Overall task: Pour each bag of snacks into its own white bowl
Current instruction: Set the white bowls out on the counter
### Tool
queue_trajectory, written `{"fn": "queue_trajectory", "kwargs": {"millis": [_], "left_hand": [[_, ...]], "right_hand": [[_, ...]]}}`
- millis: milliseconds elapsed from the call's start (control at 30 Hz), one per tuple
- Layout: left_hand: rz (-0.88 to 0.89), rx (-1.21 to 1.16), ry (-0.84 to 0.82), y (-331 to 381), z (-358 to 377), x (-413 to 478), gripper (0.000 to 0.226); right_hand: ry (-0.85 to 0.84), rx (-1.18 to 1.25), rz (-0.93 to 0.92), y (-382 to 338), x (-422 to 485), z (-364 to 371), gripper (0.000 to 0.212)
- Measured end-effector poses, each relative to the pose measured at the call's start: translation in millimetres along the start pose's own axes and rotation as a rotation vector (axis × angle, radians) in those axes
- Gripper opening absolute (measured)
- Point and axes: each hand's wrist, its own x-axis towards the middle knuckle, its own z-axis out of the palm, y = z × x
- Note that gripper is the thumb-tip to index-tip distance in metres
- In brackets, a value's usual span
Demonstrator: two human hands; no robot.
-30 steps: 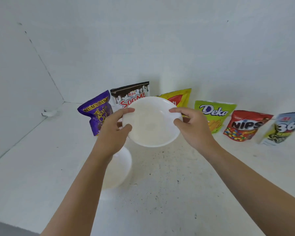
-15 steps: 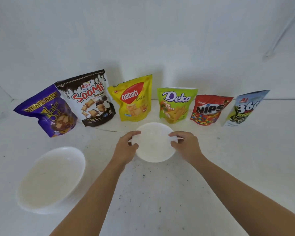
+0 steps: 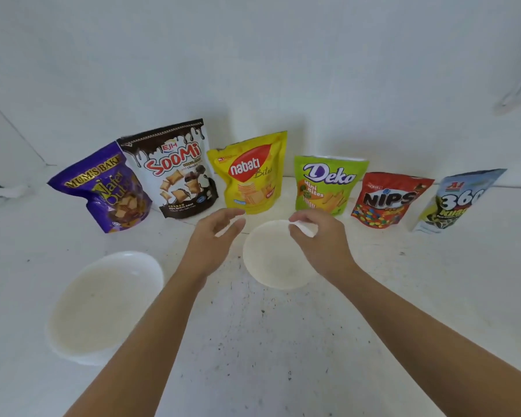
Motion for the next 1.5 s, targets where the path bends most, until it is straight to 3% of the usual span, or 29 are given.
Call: {"fn": "queue_trajectory", "kwargs": {"millis": [200, 333, 500, 633, 867, 1000, 1267, 1500], "left_hand": [[0.192, 0.047, 0.248, 54.5, -82.6, -43.0, 0.013], [0.21, 0.115, 0.389, 36.7, -135.3, -75.4, 0.007], [0.097, 0.45, 0.527, -24.9, -183.3, -113.1, 0.012], [-0.106, 0.404, 0.422, -64.0, -200.0, -131.7, 0.021], [-0.265, 0.174, 0.253, -86.2, -194.4, -134.8, 0.026], [-0.31, 0.135, 0.213, -90.0, -196.8, -131.8, 0.051], [-0.25, 0.404, 0.19, -69.8, -208.3, -132.1, 0.052], [-0.052, 0.217, 0.234, -14.2, -221.2, -118.0, 0.056]], "right_hand": [[-0.082, 0.221, -0.253, -97.0, 0.6, 21.5, 0.008], [-0.223, 0.27, -0.282, -121.6, -17.5, 63.9, 0.008], [-0.397, 0.132, -0.188, -117.7, -40.1, 128.7, 0.007], [-0.548, 0.042, -0.042, -115.6, -56.4, 160.3, 0.017], [-0.6, 0.119, 0.117, -108.3, -73.7, 178.6, 0.035], [-0.595, 0.122, 0.185, -106.5, -75.1, 185.2, 0.053], [-0.537, 0.095, 0.051, -118.3, -64.3, 175.8, 0.052], [-0.378, 0.199, -0.104, -156.7, -38.6, 140.3, 0.055]]}}
